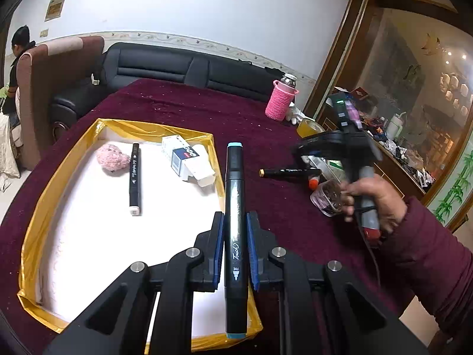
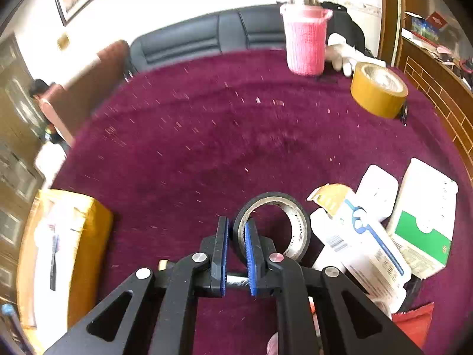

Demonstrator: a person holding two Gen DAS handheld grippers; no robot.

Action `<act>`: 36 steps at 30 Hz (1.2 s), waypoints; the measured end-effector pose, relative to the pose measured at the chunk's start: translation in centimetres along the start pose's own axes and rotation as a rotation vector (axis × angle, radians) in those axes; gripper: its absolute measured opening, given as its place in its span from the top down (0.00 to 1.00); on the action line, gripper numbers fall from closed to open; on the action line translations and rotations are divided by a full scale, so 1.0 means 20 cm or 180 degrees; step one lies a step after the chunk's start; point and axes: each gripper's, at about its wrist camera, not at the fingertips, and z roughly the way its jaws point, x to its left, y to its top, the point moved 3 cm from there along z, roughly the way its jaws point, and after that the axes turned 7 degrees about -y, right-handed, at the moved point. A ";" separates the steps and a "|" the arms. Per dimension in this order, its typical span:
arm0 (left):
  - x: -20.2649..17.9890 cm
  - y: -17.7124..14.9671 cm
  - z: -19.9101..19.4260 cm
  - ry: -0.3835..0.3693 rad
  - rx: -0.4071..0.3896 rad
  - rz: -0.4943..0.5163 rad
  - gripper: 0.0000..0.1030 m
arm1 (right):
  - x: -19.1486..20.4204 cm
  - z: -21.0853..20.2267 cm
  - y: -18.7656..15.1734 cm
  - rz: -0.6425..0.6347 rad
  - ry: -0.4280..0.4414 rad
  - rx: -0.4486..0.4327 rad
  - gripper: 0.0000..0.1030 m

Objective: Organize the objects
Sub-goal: 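Carry the marker toward the tray with the left tool while the right tool grasps the grey tape roll, then release the marker in the tray with the left tool while the right tool places the tape roll there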

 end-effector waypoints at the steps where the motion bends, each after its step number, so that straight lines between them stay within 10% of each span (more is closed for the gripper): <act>1: 0.01 0.01 -0.01 0.0027 -0.0012 -0.0001 0.86 | 0.01 -0.04 0.00 0.0009 0.0067 -0.0052 0.89; 17: 0.45 0.22 0.02 0.0716 0.0333 -0.0057 0.86 | 0.63 -0.38 -0.15 -0.0374 0.1271 -0.0055 0.88; 36: 0.76 0.19 0.25 0.0661 0.0791 -0.0660 0.84 | 1.22 0.03 -0.34 -0.0674 0.1309 0.0706 0.88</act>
